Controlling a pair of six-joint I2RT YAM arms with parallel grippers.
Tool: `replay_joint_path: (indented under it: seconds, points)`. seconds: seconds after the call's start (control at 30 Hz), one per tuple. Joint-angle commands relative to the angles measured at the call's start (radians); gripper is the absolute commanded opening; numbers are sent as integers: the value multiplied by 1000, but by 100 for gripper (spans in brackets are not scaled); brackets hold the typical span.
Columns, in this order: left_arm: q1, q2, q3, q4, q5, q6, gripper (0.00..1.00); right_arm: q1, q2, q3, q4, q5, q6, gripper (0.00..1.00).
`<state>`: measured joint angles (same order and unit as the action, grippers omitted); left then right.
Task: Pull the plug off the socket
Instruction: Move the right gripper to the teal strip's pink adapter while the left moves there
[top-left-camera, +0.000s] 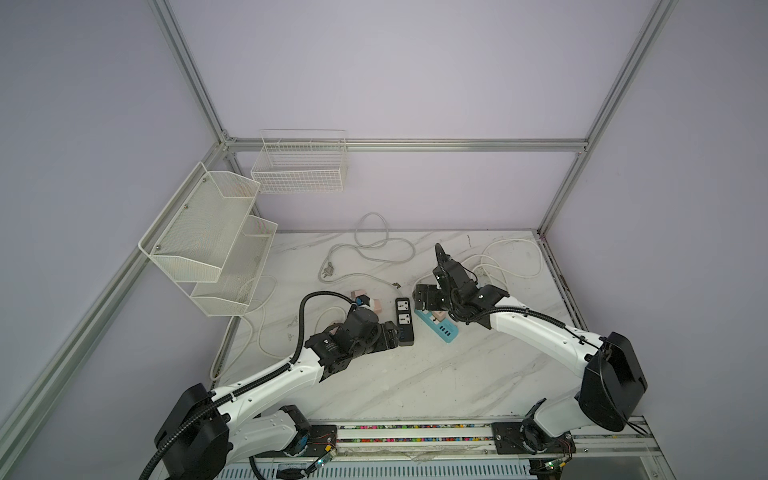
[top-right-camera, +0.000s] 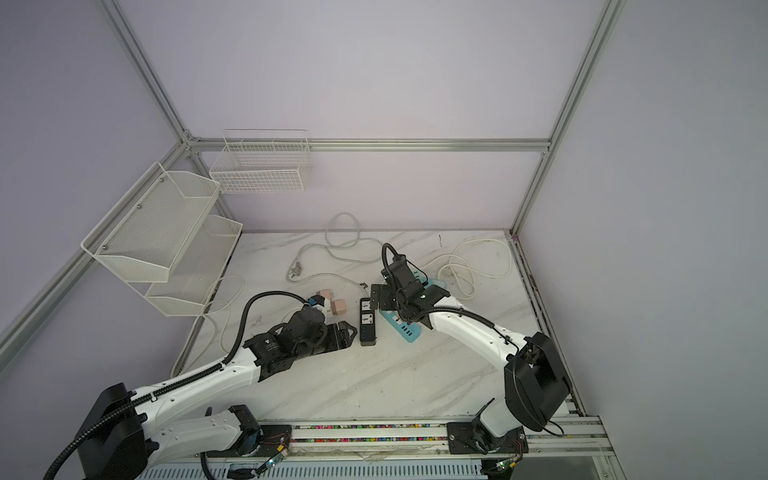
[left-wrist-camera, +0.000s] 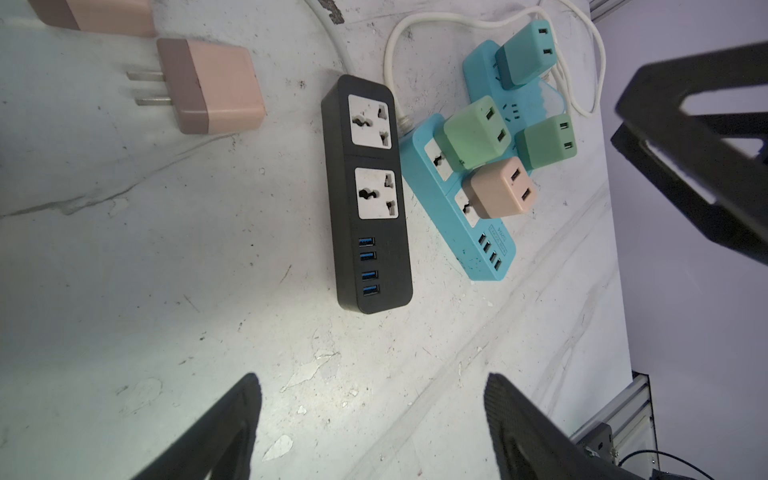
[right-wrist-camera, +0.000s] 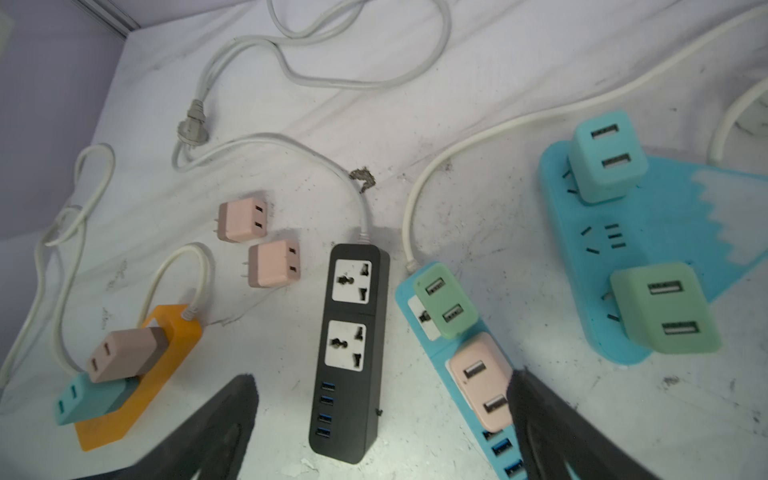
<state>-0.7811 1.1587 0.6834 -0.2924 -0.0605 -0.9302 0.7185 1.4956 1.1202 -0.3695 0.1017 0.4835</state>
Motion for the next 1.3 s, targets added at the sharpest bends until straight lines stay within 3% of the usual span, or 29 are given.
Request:
replay_joint_path:
  seconds: [0.0, 0.5, 0.77, 1.27]
  points:
    - [-24, 26, 90, 53, -38, -21, 84, -4, -54, -60, -57, 53, -32, 97]
    - [-53, 142, 97, 177, -17, 20, 86, -45, 104, -164, -11, 49, -93, 97]
    - [-52, 172, 124, 165, -33, 47, 87, -101, 172, -155, 40, -16, -135, 96]
    - [-52, 166, 119, 130, -59, 35, 88, -113, 213, -165, 59, -125, -154, 75]
